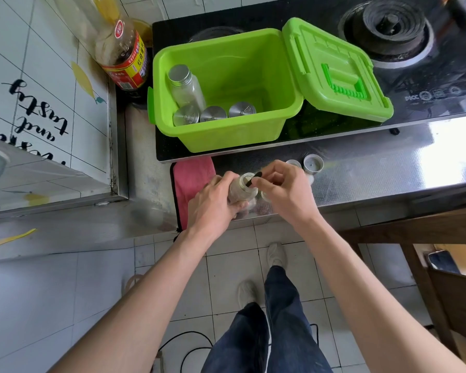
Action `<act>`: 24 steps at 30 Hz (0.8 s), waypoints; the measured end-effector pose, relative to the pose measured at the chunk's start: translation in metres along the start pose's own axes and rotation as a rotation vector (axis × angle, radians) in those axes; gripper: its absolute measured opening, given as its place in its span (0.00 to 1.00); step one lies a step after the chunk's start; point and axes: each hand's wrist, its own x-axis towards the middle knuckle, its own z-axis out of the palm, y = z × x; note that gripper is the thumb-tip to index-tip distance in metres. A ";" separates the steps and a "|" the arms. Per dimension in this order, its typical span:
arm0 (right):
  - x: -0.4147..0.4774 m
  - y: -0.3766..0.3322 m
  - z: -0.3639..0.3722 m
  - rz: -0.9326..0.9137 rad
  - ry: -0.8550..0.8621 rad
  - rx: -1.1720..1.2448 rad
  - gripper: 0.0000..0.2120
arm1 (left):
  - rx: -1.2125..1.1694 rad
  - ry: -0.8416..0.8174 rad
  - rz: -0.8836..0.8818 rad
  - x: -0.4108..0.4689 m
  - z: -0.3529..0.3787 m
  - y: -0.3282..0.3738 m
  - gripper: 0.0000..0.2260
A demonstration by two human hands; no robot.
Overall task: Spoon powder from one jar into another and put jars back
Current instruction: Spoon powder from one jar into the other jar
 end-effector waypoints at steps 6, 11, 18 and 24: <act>-0.002 -0.005 -0.008 0.164 0.085 0.266 0.08 | 0.002 0.005 -0.002 0.001 0.001 -0.001 0.23; -0.002 -0.006 -0.013 0.224 0.167 0.318 0.09 | 0.001 0.008 -0.001 0.001 0.002 -0.002 0.22; -0.005 -0.006 -0.009 0.226 0.187 0.315 0.13 | -0.001 0.011 0.000 0.000 0.003 -0.002 0.22; -0.007 -0.008 -0.007 0.214 0.117 0.295 0.13 | -0.005 0.024 0.017 -0.001 0.003 -0.003 0.22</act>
